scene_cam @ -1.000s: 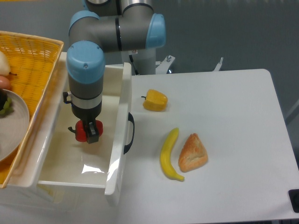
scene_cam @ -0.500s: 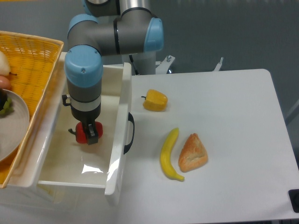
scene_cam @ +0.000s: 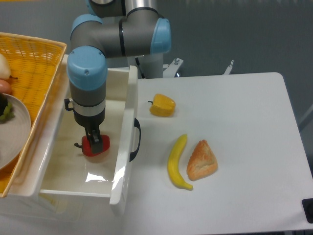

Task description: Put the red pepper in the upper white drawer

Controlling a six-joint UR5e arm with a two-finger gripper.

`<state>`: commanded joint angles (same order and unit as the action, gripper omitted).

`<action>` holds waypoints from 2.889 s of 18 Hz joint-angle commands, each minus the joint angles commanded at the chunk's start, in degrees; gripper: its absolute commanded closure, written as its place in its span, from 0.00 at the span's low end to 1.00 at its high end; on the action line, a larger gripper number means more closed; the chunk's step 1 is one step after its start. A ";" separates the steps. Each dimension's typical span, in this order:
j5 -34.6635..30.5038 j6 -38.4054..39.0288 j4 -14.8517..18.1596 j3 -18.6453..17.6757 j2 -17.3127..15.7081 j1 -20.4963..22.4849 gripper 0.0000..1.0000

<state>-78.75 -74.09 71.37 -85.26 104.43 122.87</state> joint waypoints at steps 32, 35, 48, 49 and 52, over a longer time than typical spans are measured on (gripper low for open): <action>3.26 11.25 -3.78 -2.89 -4.24 28.56 0.00; 0.71 8.98 -4.22 -4.65 -3.80 31.90 0.00; -10.46 -2.61 -8.52 -5.10 9.73 33.23 0.00; -10.46 -5.86 -8.70 -4.57 11.13 33.31 0.00; -10.63 -13.00 -8.70 -2.99 14.83 33.31 0.00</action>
<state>-89.38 -87.09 62.67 -88.25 119.26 156.18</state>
